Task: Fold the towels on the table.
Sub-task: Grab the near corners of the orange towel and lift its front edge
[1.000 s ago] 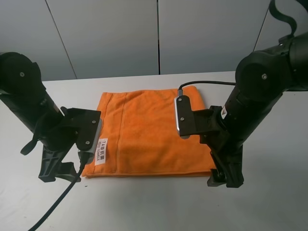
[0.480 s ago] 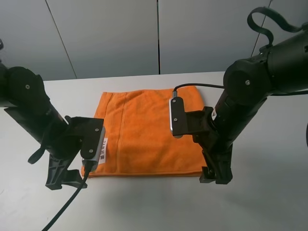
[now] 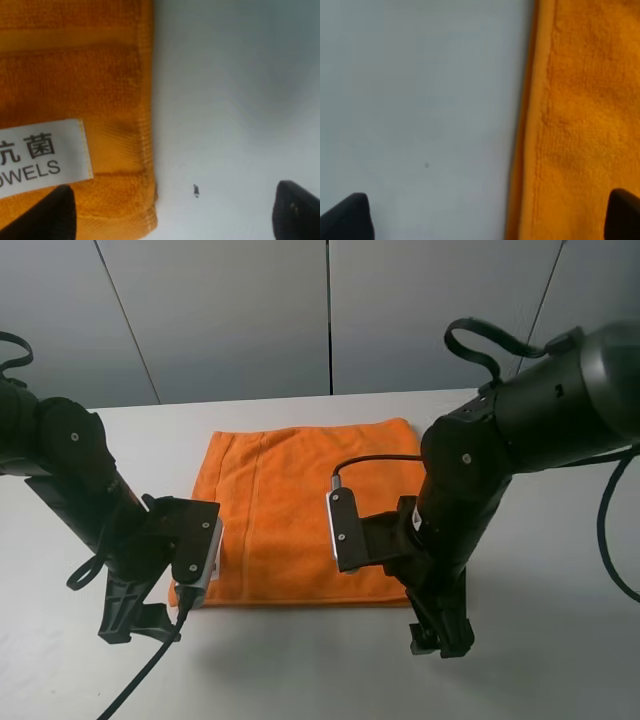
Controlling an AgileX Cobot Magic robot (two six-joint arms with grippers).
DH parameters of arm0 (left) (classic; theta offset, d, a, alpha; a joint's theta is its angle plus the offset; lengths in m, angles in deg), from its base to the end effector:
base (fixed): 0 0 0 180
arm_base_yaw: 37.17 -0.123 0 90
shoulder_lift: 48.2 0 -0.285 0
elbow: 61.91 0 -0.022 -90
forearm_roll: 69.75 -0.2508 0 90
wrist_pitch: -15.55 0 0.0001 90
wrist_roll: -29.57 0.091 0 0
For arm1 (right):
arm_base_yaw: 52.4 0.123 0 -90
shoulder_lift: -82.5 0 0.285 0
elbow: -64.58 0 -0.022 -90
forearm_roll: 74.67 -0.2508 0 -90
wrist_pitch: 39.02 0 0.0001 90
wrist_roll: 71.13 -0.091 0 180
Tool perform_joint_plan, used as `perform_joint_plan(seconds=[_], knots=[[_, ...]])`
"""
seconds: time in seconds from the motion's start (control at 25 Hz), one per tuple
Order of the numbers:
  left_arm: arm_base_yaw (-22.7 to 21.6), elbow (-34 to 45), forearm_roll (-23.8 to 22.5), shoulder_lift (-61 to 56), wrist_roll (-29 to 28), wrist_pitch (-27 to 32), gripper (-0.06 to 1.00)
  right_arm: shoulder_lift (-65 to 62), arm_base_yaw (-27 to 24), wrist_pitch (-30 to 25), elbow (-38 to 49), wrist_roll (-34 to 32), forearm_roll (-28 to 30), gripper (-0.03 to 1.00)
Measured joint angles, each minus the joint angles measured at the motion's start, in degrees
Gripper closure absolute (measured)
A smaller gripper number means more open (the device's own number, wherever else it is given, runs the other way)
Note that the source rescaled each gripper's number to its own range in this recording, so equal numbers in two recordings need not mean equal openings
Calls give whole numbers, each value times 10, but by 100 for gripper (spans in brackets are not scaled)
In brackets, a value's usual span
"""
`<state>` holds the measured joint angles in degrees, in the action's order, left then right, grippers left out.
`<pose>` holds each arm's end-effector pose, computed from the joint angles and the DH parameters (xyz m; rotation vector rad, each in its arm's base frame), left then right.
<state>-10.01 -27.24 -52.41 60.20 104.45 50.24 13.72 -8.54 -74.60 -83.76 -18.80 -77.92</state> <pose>0.2275 -0.1341 0.1166 2.1014 2.1784 -0.2214 0.1958 0.1923 0.1111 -2.2680 2.1308 0.0491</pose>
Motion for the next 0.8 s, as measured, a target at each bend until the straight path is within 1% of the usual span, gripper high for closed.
perform_joint_plan(seconds=[0.12, 0.32, 0.48, 0.64, 0.8], knots=[[0, 0, -1, 0, 0, -6, -5, 2, 0, 2, 0, -26, 38, -3], [0, 0, -7, 1, 2, -19, -5, 2, 0, 3, 0, -45, 53, -3], [0, 0, -11, 23, 3, -32, -5, 4, -13, 4, 0, -50, 53, -3], [3, 0, -13, 43, 4, -47, -5, 16, -13, 14, -1, -50, 53, -3], [4, 0, -22, 45, 4, -49, -5, 38, -14, 23, -5, -52, 42, -3]])
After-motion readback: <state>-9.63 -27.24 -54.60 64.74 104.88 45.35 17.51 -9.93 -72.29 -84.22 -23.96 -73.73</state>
